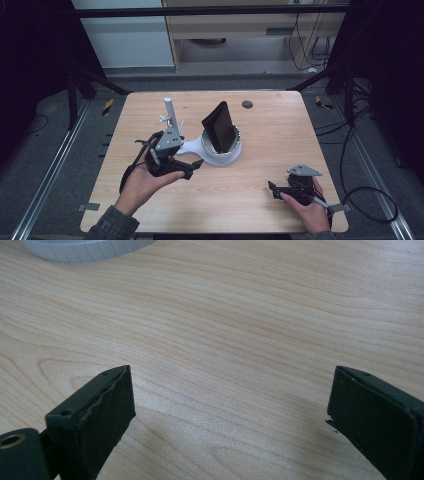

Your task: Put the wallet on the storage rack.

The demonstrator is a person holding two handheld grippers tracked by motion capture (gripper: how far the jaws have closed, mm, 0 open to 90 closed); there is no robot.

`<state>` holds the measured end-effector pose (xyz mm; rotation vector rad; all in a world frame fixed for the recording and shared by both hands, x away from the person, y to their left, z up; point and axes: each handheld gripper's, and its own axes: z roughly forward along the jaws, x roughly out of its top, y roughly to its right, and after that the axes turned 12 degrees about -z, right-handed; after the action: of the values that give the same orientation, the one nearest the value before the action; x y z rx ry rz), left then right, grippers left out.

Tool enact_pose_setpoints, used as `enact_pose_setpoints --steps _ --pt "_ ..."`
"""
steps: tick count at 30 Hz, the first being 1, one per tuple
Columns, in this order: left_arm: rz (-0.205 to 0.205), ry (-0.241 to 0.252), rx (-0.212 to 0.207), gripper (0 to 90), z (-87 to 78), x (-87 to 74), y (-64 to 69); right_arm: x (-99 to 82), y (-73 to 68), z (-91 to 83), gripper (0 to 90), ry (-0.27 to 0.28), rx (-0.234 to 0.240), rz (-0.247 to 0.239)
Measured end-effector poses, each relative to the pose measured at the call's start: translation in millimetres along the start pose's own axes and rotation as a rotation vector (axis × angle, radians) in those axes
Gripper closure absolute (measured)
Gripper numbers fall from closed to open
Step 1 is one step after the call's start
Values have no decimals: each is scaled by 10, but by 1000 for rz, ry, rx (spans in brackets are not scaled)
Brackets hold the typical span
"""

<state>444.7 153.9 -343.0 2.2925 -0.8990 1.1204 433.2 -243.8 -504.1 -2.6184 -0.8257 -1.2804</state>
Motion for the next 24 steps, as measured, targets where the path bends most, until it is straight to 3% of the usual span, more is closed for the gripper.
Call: enact_pose_setpoints --steps 2,4,5,6,7,10,12,14,15,17,21,24 --pt "-20 -20 -13 74 78 -219 -54 -1 -6 -5 45 2 5 -3" --pt "-30 -27 -14 73 107 -292 -74 -2 -7 -6 45 1 4 -1" --pt "-32 -44 -3 68 169 -437 -119 -7 2 0 46 1 3 -4" --pt "-32 -44 -3 68 169 -437 -119 -7 2 0 46 1 3 -4" --pt "-55 -61 1 68 227 -579 -180 -9 7 3 47 -1 3 -5" --pt "-69 -82 8 68 286 -717 -254 -9 8 0 45 2 4 -2" --pt "-70 -103 41 69 346 -843 -327 -8 11 -1 44 4 4 0" --pt "-113 -117 68 72 397 -1012 -449 -10 21 12 44 4 4 -3" --pt "-113 -117 68 72 397 -1012 -449 -10 21 12 44 4 4 -3" --pt "-155 -115 105 72 401 -1133 -586 -14 41 33 44 0 -1 -6" --pt "-183 -118 155 76 402 -1248 -731 -13 56 47 44 -4 -7 -1" --pt "-226 -120 185 76 411 -1370 -878 -15 63 58 43 -9 -2 15"
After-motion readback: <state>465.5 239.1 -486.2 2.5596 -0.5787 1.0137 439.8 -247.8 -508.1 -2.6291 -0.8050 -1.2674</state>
